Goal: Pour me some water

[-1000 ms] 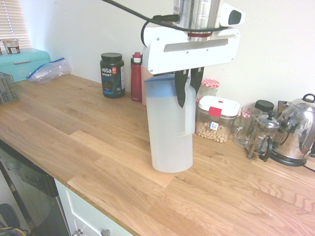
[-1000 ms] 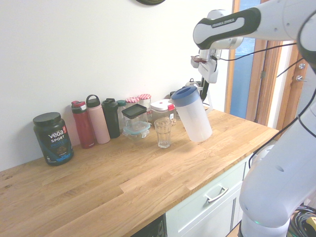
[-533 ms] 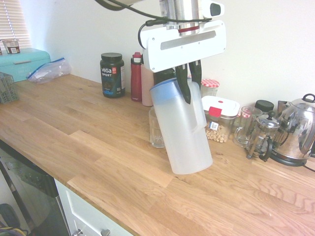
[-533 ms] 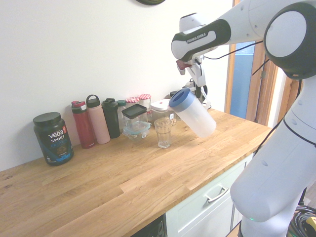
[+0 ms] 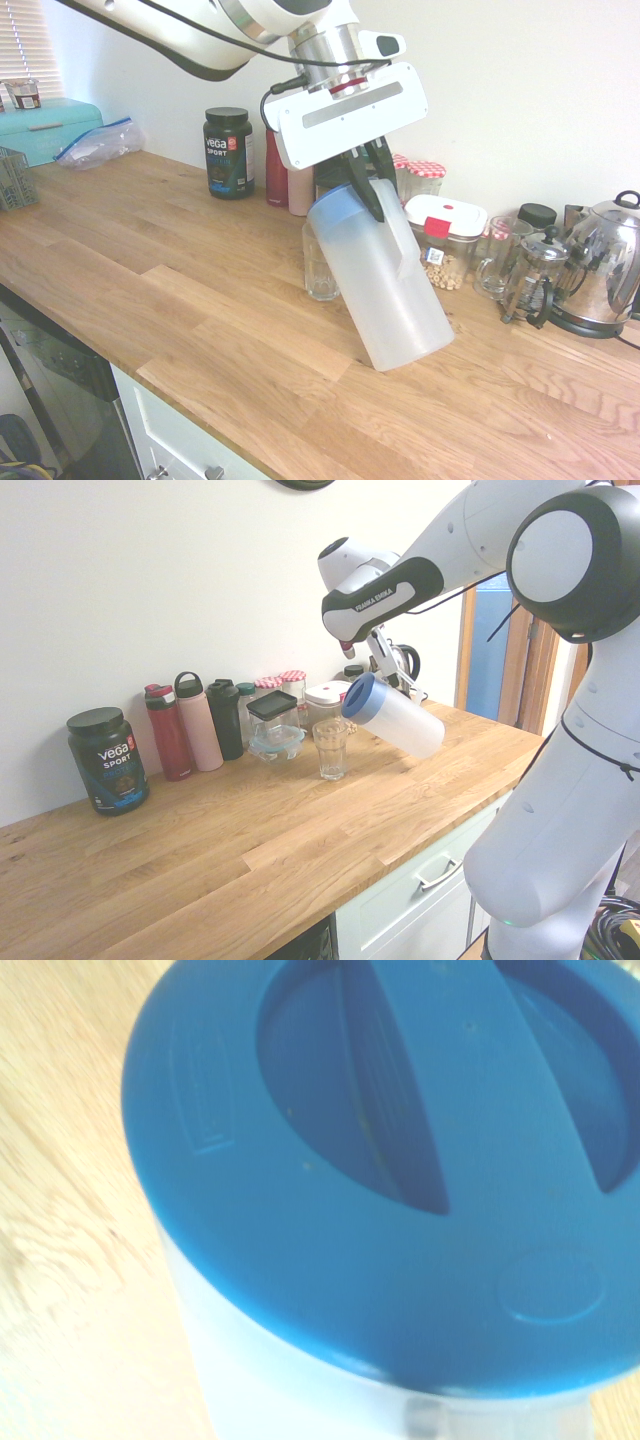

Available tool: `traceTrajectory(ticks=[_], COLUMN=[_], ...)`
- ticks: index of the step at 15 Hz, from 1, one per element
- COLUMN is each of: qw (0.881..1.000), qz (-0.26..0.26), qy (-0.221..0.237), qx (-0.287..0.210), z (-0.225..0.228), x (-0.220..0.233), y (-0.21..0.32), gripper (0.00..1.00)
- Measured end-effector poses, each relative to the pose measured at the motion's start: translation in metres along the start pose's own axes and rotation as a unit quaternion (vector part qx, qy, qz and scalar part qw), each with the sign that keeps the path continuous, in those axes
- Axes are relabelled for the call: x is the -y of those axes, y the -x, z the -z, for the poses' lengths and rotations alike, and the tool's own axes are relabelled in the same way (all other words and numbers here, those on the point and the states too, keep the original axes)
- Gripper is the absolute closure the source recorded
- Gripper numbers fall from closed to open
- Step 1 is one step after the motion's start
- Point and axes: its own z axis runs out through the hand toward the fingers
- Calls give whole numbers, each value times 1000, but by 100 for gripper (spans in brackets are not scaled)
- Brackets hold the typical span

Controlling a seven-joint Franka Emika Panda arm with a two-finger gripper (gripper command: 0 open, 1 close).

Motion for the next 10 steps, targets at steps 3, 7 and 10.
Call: traceTrajectory(ticks=[3, 7, 10], qw=[1000, 999, 998], qz=[-1, 2, 7], qy=[24, 40, 58], qx=[6, 2, -2], z=[-1, 5, 12], x=[2, 8, 15], y=[-3, -7, -12], gripper=[100, 100, 100])
